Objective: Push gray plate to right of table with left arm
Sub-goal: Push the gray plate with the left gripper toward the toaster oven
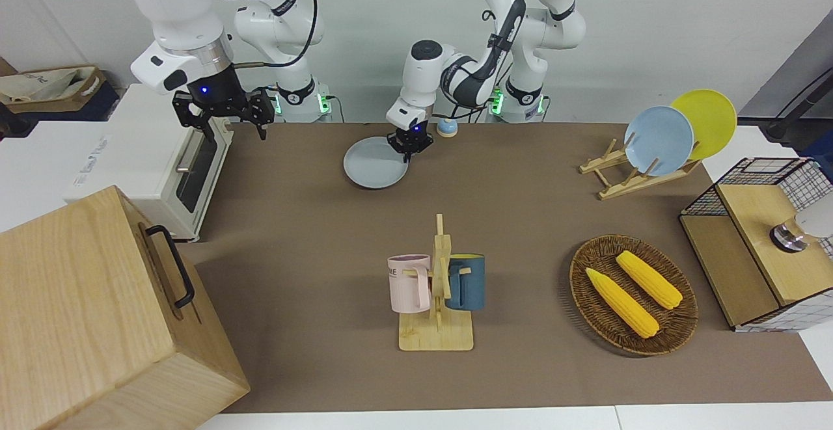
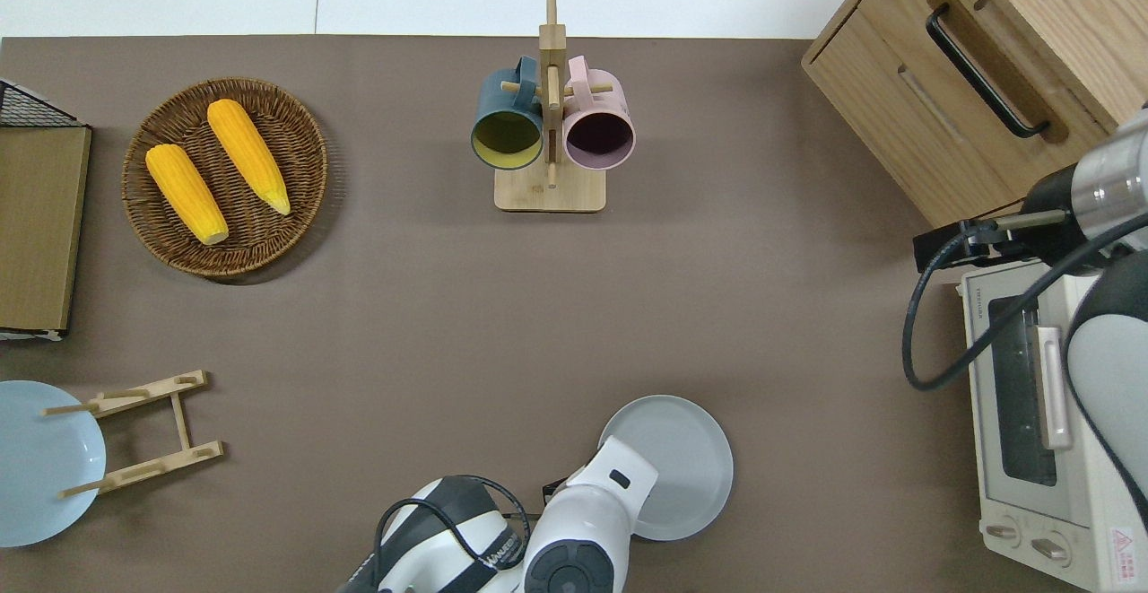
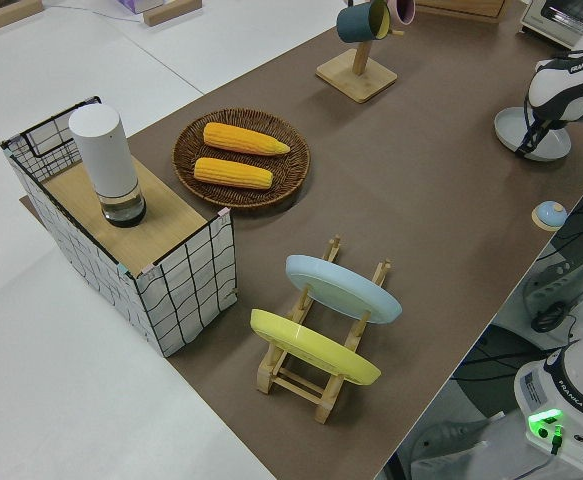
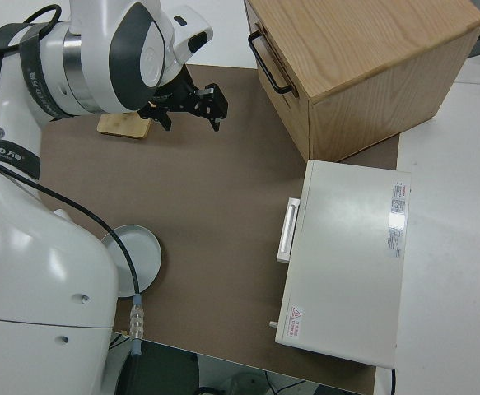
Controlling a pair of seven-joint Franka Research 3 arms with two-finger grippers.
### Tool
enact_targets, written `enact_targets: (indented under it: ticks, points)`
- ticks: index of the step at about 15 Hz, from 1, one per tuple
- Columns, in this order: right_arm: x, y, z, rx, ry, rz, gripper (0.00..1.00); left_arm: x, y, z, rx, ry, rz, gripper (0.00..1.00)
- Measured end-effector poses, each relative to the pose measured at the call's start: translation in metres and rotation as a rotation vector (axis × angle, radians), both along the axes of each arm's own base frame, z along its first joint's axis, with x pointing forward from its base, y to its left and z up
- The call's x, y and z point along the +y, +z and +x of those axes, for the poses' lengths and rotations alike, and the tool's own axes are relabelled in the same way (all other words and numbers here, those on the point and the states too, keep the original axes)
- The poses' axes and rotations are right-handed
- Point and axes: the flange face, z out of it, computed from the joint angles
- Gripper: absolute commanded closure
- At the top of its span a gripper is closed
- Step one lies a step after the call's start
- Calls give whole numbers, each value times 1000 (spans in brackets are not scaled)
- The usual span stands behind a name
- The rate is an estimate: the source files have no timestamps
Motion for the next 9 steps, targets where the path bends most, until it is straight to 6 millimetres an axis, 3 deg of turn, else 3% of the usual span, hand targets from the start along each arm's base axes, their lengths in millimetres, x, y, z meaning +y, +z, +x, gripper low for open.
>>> enact_targets:
  ticks: [4, 9]
  points:
    - [0, 0, 0, 0, 0, 0, 17, -40, -5, -12, -12, 26, -13, 1000]
    - [0, 0, 0, 0, 0, 0, 17, -72, -8, -4, -52, 68, -42, 1000]
